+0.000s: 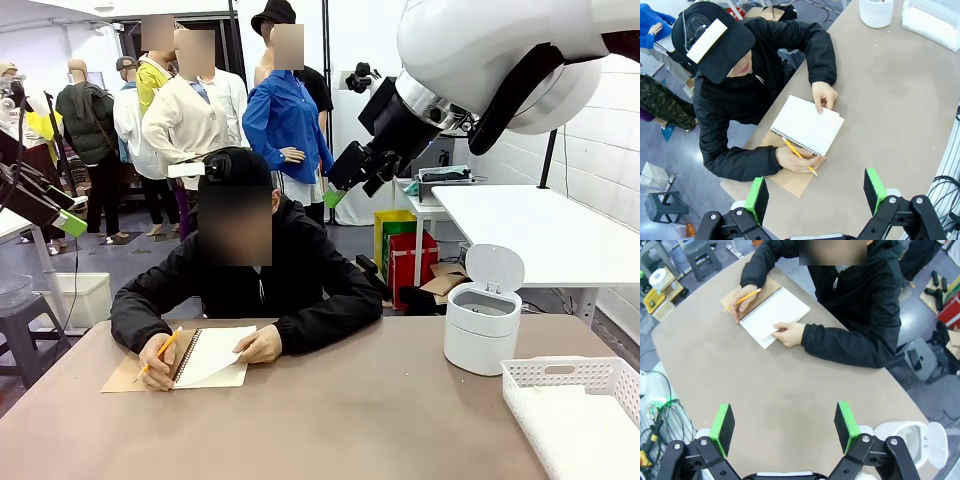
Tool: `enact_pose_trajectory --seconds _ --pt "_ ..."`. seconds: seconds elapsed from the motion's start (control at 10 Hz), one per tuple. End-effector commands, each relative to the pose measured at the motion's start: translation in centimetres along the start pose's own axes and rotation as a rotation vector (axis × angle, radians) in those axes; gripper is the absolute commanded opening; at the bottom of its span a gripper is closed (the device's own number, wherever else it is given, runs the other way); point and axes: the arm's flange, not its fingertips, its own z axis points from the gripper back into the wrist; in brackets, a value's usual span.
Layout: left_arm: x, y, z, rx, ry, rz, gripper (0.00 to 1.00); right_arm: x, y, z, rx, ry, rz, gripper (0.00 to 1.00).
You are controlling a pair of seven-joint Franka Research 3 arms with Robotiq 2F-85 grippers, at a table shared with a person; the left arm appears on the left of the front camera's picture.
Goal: Sort the paper based on its condition.
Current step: If a person hands you a paper, place it in the Organizing basket , and if it's crumpled, put it in the Trash can.
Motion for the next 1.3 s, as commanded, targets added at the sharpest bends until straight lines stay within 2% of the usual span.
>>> enact_pose_trajectory --seconds 0.0,1.2 --pt "-0.08 0.11 0.07 -0.005 -0.007 0.002 1.00 -0.07 -0.04 0.07 -0.001 0.003 0.000 1.00" --pt "-0.08 0.11 0.07 -0.005 -0.007 0.002 1.00 -0.07 -0.04 0.07 -0.001 0.003 0.000 1.00"
